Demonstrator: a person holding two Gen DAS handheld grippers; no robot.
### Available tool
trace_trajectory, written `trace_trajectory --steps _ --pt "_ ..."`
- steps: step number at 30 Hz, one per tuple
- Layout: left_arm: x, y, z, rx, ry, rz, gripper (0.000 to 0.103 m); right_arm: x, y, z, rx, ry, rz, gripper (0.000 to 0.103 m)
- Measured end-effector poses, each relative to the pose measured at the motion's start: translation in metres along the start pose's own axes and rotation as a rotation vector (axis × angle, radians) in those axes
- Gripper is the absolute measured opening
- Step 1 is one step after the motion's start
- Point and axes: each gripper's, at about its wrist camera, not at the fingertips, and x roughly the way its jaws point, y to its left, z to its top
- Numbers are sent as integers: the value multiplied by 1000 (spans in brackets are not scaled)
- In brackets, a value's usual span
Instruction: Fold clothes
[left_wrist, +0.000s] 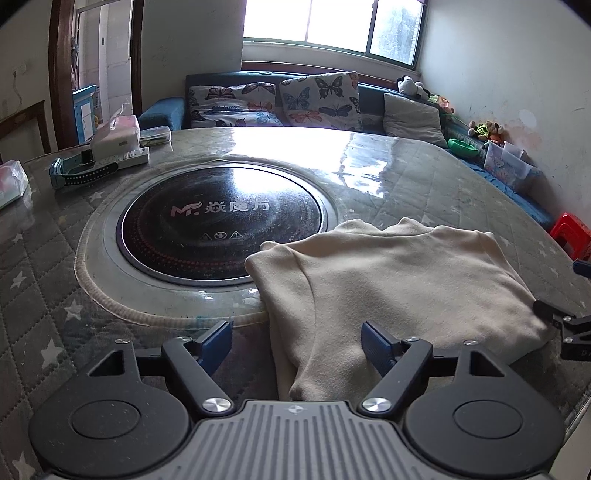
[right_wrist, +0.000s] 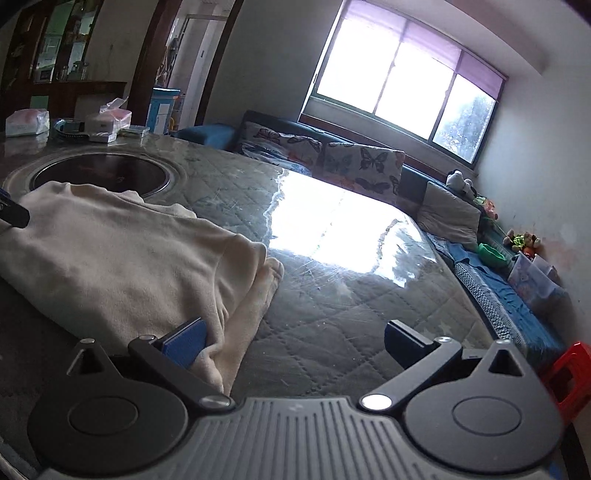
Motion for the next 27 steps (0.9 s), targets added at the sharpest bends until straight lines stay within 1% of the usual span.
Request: trace_trajectory --steps 2,7,13,16,22,27 --pt "0 0 0 3 -1 3 80 -6 -2 3 3 -17 -2 103" --pt "1 -1 -1 3 2 8 80 1 5 -2 -38 23 15 103" --pt "0 -2 4 16 -4 11 80 3 1 16 -34 -12 39 103" --pt "1 -1 7 12 -3 14 80 21 -2 32 -28 -13 40 103" --pt "2 0 11 16 -6 23 81 68 -10 59 10 21 29 103" --pt "3 2 13 16 -5 26 81 106 -13 64 21 98 -1 103"
